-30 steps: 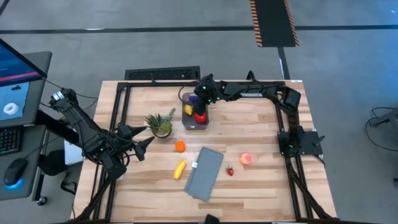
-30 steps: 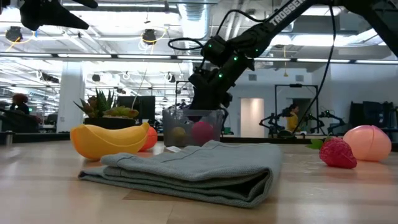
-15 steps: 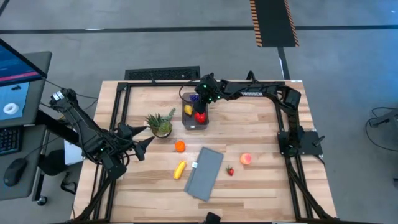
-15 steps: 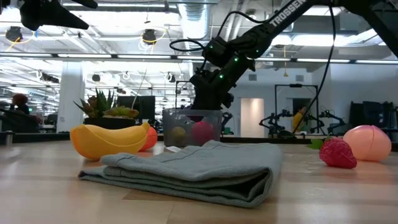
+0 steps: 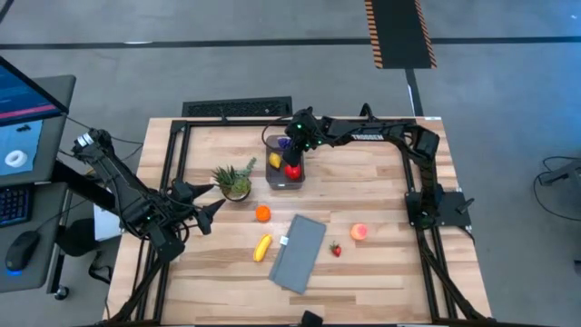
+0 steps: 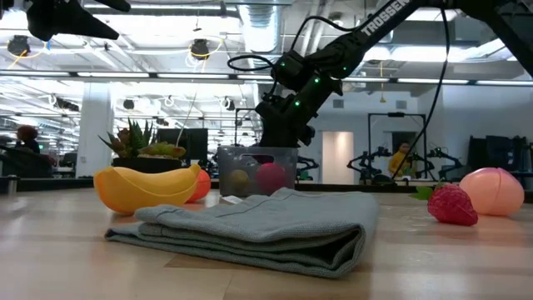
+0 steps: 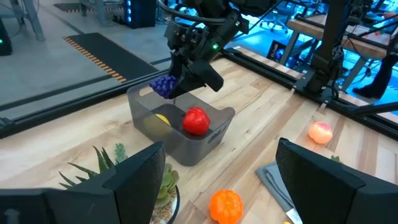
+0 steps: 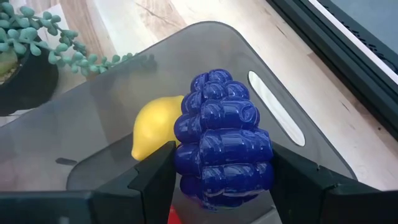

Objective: Pick and placing Produce into tupperware
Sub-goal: Put the blue grapes into the black bin

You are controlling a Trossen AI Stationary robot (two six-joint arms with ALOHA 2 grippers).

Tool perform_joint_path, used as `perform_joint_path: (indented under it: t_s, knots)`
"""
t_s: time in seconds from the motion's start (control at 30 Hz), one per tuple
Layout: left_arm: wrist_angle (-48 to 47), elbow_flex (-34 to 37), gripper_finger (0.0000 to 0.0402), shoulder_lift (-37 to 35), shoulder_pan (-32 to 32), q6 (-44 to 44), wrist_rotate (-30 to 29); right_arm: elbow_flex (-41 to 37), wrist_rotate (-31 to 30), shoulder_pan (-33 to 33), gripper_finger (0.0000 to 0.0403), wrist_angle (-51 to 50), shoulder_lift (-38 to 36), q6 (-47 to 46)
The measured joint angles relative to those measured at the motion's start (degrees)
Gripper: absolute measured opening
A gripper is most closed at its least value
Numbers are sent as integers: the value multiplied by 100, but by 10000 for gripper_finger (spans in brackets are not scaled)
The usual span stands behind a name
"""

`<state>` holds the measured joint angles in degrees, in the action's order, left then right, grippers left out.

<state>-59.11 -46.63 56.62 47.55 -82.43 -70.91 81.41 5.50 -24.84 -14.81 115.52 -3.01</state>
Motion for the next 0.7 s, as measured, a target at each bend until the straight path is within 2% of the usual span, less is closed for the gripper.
perform_joint_path:
  t_s: [0.7]
  knots:
    - [-15, 0, 295, 0, 0, -15, 0, -2, 61, 83, 244, -147, 9, 107]
